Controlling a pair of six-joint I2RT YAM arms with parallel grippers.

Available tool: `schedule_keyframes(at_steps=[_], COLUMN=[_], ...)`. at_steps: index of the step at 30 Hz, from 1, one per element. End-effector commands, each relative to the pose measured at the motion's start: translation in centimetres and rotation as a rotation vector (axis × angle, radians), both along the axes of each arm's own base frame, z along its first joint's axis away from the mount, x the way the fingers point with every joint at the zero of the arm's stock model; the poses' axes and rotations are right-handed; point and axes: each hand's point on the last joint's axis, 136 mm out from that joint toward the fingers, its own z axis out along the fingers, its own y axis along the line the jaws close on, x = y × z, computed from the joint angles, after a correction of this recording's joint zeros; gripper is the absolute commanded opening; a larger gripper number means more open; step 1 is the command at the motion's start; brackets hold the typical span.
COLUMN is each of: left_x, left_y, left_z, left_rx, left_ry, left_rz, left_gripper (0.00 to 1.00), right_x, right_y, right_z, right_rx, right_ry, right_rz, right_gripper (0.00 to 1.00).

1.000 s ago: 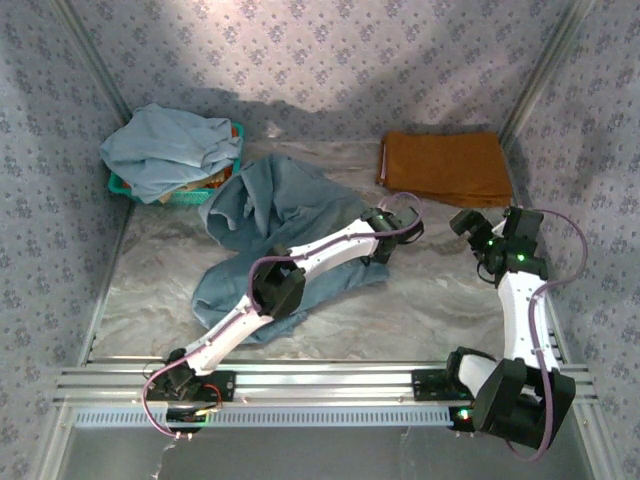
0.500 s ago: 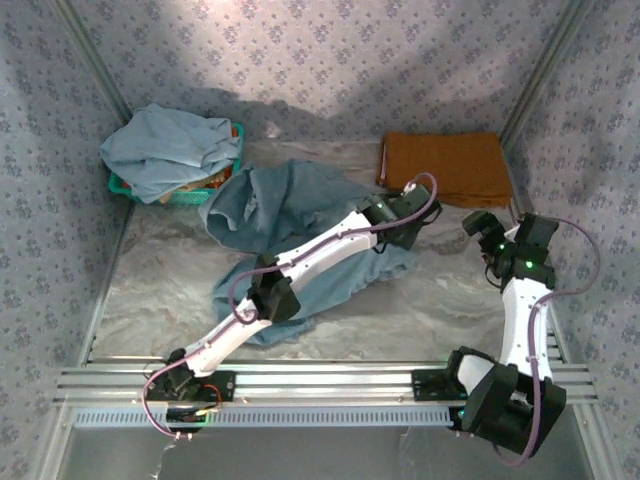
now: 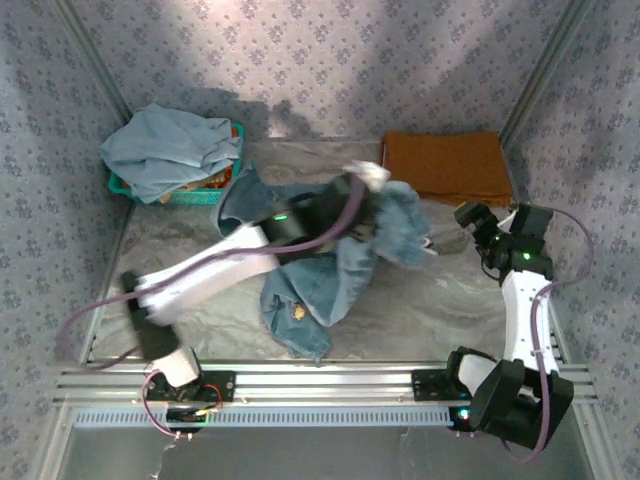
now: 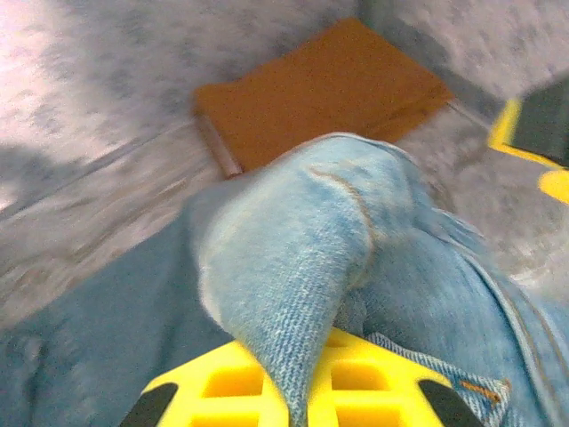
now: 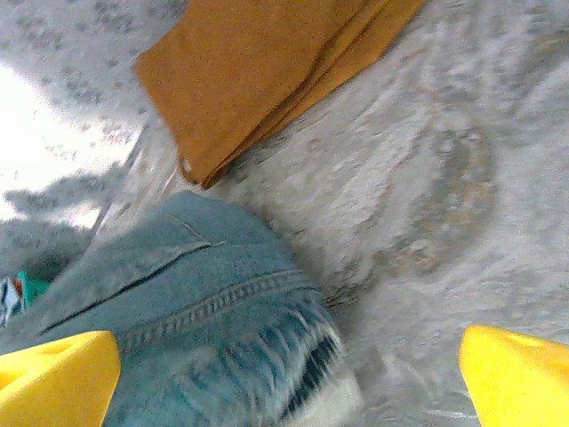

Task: Fold and stack the trousers

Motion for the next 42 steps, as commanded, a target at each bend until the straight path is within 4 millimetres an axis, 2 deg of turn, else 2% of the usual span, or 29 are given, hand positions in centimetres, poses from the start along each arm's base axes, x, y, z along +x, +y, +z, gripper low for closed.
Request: schedule_keyframes(at_steps=[1,2,4,5,6,7,8,10,11,13,15,16,18,19,22,24,26,29,32,35,38,42], left_x=[2.5,2.0,0.2,-0.7,-1.9,-3.2,-4.1,-5.9,-6.5,-6.7,-6.0,-5.3,-3.7,-3.0,-1.8,-2.1,-3.3,-5.1,-5.7,-5.1,-4.1,-2.5], left_y=[8.9,10.8,16.5,18.7,20.8,22.7,24.2,27.3,28.4,28.7,27.7,26.4,22.8,20.3,13.1,8.1,3.0,-1.6,-2.9,-1.7,0.2,2.2], left_z=[-1.6,-3.7,-9.7,-11.9,-14.4,-16.1,-17.0,-18.0,-18.0,-17.1,-15.3,-14.5,-14.0,-14.1,-15.4,-16.7,-19.0,-21.9,-24.9,-26.9,-27.1,-25.8], left_rx=[-0.206,-0.205,-0.151,-0.133,-0.113,-0.091,-0.074,-0.041,-0.034,-0.043,-0.034,-0.012,0.063,0.129,0.341,0.426,0.447,0.472,0.519,0.607,0.679,0.704], left_ry=[-0.003,0.038,0.146,0.186,0.234,0.266,0.278,0.306,0.317,0.320,0.305,0.308,0.335,0.336,0.312,0.301,0.341,0.389,0.426,0.424,0.385,0.328], left_rz=[0.333,0.378,0.547,0.606,0.654,0.702,0.740,0.827,0.848,0.829,0.773,0.729,0.612,0.534,0.348,0.219,0.080,-0.033,-0.032,0.039,0.120,0.197], left_gripper=[0.00,0.00,0.00,0.00,0.10,0.38,0.60,0.89,0.99,0.99,1.00,1.00,0.99,0.98,0.89,0.82,0.72,0.69,0.73,0.73,0.57,0.31], right_x=[0.0,0.1,0.0,-0.1,-0.1,-0.3,-0.4,-0.5,-0.6,-0.6,-0.7,-0.7,-0.8,-0.8,-0.8,-0.9,-1.0,-1.3,-1.4,-1.4,-1.4,-1.2], right_y=[2.2,2.8,4.1,4.7,5.2,5.7,6.0,6.6,6.9,7.6,8.6,9.0,9.6,9.8,9.4,8.5,6.9,5.0,3.9,3.7,3.8,3.9], right_z=[1.2,1.2,1.1,1.0,0.9,0.9,0.8,0.6,0.6,0.2,-0.5,-1.1,-2.3,-2.9,-4.3,-4.8,-5.3,-5.7,-5.7,-5.4,-5.2,-5.0], right_rx=[-0.028,-0.036,-0.046,-0.046,-0.072,-0.086,-0.099,-0.119,-0.121,-0.132,-0.145,-0.154,-0.163,-0.165,-0.175,-0.195,-0.202,-0.169,-0.140,-0.131,-0.125,-0.120], right_ry=[-0.018,-0.019,-0.007,0.000,0.000,0.003,0.008,0.013,0.016,0.021,0.038,0.050,0.077,0.089,0.127,0.152,0.178,0.194,0.191,0.175,0.170,0.158], right_rz=[0.076,0.097,0.134,0.154,0.190,0.212,0.225,0.244,0.254,0.276,0.303,0.317,0.333,0.337,0.331,0.308,0.265,0.214,0.183,0.176,0.175,0.174], right_gripper=[1.00,1.00,1.00,1.00,1.00,1.00,1.00,1.00,1.00,1.00,1.00,1.00,1.00,1.00,0.99,1.00,1.00,1.00,1.00,1.00,1.00,1.00])
